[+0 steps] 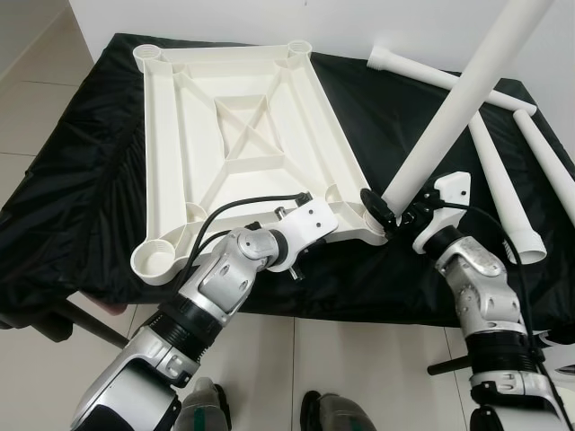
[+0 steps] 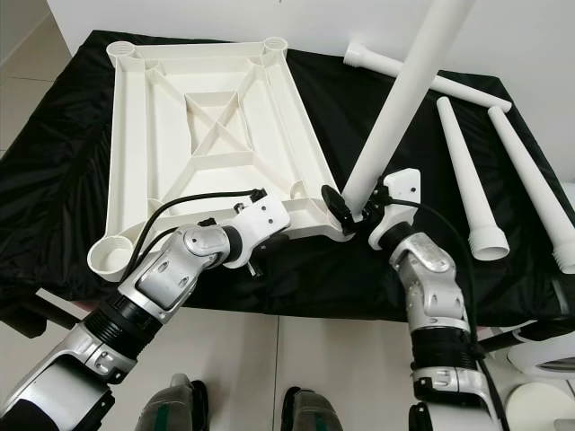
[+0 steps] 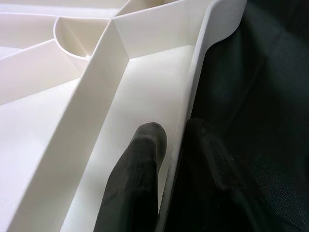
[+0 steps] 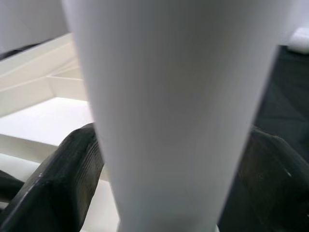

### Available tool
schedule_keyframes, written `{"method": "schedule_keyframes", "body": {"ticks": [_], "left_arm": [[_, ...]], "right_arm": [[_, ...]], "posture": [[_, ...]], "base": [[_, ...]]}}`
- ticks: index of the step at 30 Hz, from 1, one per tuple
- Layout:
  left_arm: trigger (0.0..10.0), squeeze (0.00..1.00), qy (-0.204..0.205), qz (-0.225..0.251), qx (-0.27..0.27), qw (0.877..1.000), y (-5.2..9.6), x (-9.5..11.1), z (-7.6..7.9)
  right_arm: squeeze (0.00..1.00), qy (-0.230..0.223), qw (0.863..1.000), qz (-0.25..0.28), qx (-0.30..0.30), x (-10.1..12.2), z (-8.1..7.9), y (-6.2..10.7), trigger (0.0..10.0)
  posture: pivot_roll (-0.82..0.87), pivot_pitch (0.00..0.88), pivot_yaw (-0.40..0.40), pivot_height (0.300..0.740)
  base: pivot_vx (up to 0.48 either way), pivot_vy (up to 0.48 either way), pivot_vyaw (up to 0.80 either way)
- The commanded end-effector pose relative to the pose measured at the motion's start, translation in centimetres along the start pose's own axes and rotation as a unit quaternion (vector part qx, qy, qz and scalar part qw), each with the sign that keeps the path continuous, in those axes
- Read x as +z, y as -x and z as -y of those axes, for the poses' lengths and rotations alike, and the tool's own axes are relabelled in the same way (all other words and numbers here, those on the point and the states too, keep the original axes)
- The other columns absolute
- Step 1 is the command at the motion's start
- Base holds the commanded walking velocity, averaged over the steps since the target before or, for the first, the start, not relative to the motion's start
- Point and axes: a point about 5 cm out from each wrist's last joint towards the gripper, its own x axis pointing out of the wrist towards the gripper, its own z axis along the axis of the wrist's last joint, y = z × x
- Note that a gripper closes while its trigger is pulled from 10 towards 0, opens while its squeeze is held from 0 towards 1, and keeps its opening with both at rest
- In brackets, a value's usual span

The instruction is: Building children table

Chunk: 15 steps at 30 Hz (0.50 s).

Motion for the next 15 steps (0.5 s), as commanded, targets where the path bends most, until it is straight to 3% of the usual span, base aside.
{"method": "schedule_keyframes", "body": {"ticks": [1,15], "left_arm": [[10.0,0.0,-0.007,0.004,-0.033,0.999,-0.6,0.2,1.1],[10.0,0.0,-0.009,0.004,-0.034,0.999,-0.6,0.2,1.1]], "right_arm": [[0.0,0.001,0.999,-0.025,0.034,-0.8,0.0,0.2,10.0],[0.0,0.034,0.994,-0.052,0.09,-0.6,2.0,0.2,10.0]], "posture": [[-0.03,0.09,-0.055,0.74],[-0.03,0.09,-0.051,0.74]], "base": [[0.0,0.0,0.0],[0.0,0.0,0.0]]}}
